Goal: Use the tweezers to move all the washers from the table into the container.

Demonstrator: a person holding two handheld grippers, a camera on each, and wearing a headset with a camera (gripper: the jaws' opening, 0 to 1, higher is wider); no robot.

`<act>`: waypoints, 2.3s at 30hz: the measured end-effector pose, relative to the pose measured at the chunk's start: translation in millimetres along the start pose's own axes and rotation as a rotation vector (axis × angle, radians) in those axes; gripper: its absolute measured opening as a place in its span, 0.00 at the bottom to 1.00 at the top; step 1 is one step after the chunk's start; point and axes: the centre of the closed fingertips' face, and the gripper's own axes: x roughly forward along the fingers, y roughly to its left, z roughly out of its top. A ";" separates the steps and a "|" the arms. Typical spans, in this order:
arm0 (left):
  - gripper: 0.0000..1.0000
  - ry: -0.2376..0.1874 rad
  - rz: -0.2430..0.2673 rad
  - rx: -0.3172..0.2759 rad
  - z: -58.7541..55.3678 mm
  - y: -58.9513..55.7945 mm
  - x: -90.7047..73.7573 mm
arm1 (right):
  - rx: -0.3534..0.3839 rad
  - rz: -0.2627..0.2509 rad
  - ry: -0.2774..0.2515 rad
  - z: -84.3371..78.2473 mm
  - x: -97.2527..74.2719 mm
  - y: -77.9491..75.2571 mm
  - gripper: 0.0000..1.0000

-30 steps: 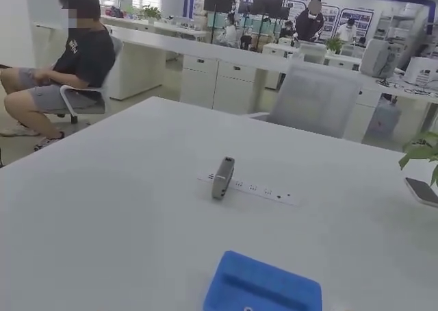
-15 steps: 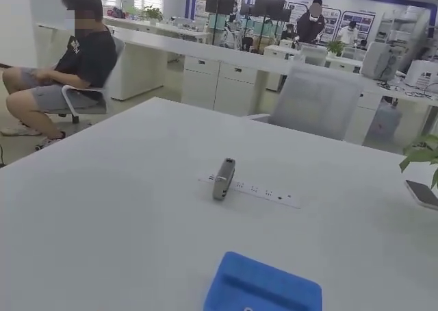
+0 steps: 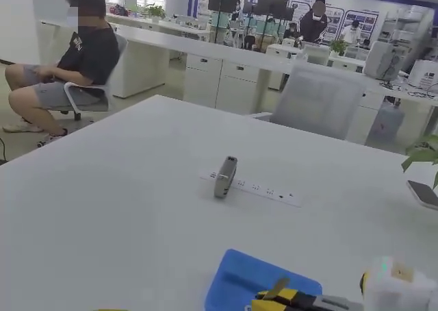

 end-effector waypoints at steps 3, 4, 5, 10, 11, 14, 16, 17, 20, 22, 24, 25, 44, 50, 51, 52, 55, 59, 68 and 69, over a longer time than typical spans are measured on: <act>0.70 0.005 -0.003 0.002 -0.6 -0.5 0.1 | -0.001 -0.008 0.000 6.5 4.1 -7.7 0.02; 0.70 0.005 -0.003 0.004 -0.6 -0.5 0.0 | -0.010 -0.014 0.007 7.7 6.1 -12.0 0.02; 0.70 0.007 -0.003 0.005 -0.8 -0.4 -0.4 | -0.012 -0.016 0.007 9.0 7.4 -14.9 0.02; 0.70 0.006 0.006 0.000 -0.7 2.1 -2.5 | 0.006 -0.018 0.004 15.6 20.2 -30.0 0.02; 0.70 0.006 0.007 0.000 -0.6 2.5 -3.0 | 0.008 -0.018 0.006 15.9 22.6 -31.8 0.02; 0.70 0.005 0.013 0.001 -0.3 3.6 -4.7 | 0.003 -0.020 0.023 13.0 32.3 -38.2 0.02; 0.70 0.005 0.018 0.001 -0.3 4.7 -5.8 | 0.002 -0.022 0.039 8.8 38.5 -42.5 0.02; 0.70 0.005 0.020 0.000 -0.3 5.2 -6.2 | 0.007 -0.022 0.047 6.3 42.0 -45.1 0.02; 0.69 0.005 0.024 -0.001 -0.7 6.5 -7.4 | 0.007 -0.015 0.072 0.8 49.8 -47.7 0.02; 0.69 0.006 0.026 -0.002 -1.2 7.2 -8.0 | 0.010 -0.013 0.087 -2.9 54.4 -49.9 0.02; 0.69 0.006 0.027 -0.002 -1.3 7.5 -8.3 | 0.004 -0.012 0.107 -7.7 58.9 -51.2 0.02; 0.69 0.006 0.028 -0.002 -1.3 7.7 -8.3 | 0.000 -0.012 0.112 -9.5 60.6 -51.2 0.02; 0.67 0.021 0.008 0.000 -2.6 6.5 -3.0 | -0.057 -0.002 0.209 -41.0 71.1 -51.3 0.03; 0.67 0.025 -0.001 0.006 -1.4 5.3 0.0 | -0.055 -0.006 0.198 -40.9 70.8 -50.8 0.03; 0.67 0.027 -0.003 0.008 -1.1 4.7 0.7 | -0.054 -0.006 0.196 -40.2 70.5 -50.4 0.03; 0.67 0.028 -0.005 0.009 -0.9 4.3 1.1 | -0.050 -0.007 0.188 -38.3 70.0 -49.8 0.03; 0.67 0.031 -0.011 0.013 0.0 2.9 2.3 | -0.036 -0.012 0.152 -28.7 65.6 -47.3 0.03; 0.66 0.034 -0.019 0.017 0.6 2.9 3.5 | -0.039 -0.012 0.101 -15.0 52.5 -40.2 0.03; 0.63 0.049 -0.065 0.038 1.8 -5.8 12.7 | 0.006 -0.040 0.005 0.4 10.2 -28.0 0.03; 0.62 0.048 -0.077 0.039 2.6 -8.1 14.1 | 0.009 -0.043 0.004 -1.3 4.6 -25.9 0.03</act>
